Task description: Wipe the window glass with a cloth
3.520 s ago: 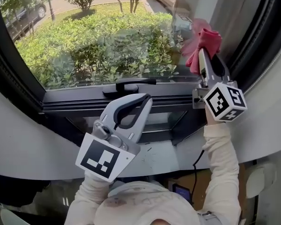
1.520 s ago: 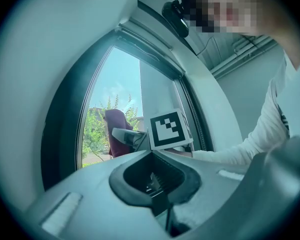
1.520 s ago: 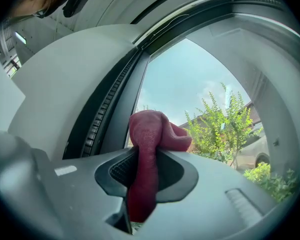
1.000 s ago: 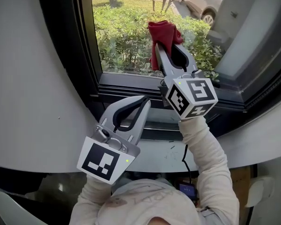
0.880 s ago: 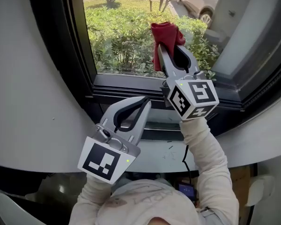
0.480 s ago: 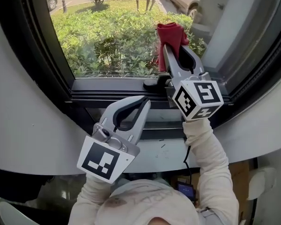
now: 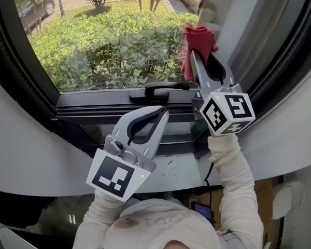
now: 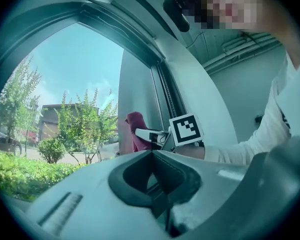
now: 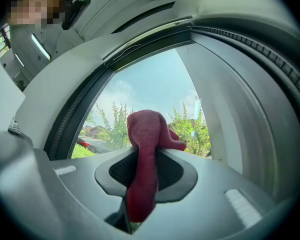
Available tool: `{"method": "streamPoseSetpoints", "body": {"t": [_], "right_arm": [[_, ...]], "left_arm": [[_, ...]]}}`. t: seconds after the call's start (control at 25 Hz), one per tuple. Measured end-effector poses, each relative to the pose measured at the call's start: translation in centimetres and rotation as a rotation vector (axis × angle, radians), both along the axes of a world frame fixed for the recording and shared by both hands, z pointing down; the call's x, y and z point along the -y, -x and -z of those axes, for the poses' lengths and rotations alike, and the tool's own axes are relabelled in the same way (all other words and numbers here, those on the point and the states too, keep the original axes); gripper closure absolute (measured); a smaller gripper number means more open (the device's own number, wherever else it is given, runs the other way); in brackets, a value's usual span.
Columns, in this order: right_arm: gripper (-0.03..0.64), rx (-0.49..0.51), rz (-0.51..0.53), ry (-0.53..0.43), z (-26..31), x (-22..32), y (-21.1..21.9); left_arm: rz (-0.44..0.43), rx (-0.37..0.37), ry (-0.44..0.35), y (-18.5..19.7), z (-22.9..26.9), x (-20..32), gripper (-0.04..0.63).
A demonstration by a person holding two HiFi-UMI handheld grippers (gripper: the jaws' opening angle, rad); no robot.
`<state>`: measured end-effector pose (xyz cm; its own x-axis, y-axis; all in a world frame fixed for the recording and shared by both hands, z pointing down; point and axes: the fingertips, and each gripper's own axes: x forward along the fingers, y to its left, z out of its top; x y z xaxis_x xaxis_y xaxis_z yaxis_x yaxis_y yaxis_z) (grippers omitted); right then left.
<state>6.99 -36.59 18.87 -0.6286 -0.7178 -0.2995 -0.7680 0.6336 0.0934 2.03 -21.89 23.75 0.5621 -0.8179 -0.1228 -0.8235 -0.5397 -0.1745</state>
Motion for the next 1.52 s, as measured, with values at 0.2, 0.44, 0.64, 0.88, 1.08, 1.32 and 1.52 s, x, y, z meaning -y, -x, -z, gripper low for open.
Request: {"method": "streamPoseSetpoints", "body": {"t": [0.2, 0.44, 0.64, 0.88, 1.08, 1.32, 1.52], "right_arm": [[0.512, 0.019, -0.023, 0.002, -0.1, 1.1, -3.7], [0.511, 0.047, -0.058, 0.010, -0.6, 2.1, -7.5], [0.511, 0.077, -0.083, 0.027, -0.9, 2.8, -9.9], [0.511, 0.092, -0.095, 0.033, -1.1, 2.9, -10.2], [0.515, 0.136, -0.099, 0.079, -1.8, 2.8, -10.6], [0.518, 0.164, -0.119, 0.187, -5.2, 1.6, -11.5], [0.518, 0.110, -0.083, 0.172, -5.9, -1.9, -9.4]], "left_arm": [[-0.019, 0.015, 0.004, -2.5, -0.2, 1.3, 0.595], [-0.038, 0.029, 0.006, -4.5, -0.5, 2.4, 0.595], [-0.046, 0.037, 0.012, -5.6, -0.6, 3.0, 0.595], [-0.043, 0.036, 0.008, -5.5, -0.5, 2.9, 0.595], [-0.038, 0.027, 0.006, -4.8, -0.3, 2.3, 0.595], [-0.045, 0.024, 0.013, -3.8, -0.5, 1.3, 0.595], [-0.061, 0.006, 0.027, -3.1, -0.9, 0.4, 0.595]]}}
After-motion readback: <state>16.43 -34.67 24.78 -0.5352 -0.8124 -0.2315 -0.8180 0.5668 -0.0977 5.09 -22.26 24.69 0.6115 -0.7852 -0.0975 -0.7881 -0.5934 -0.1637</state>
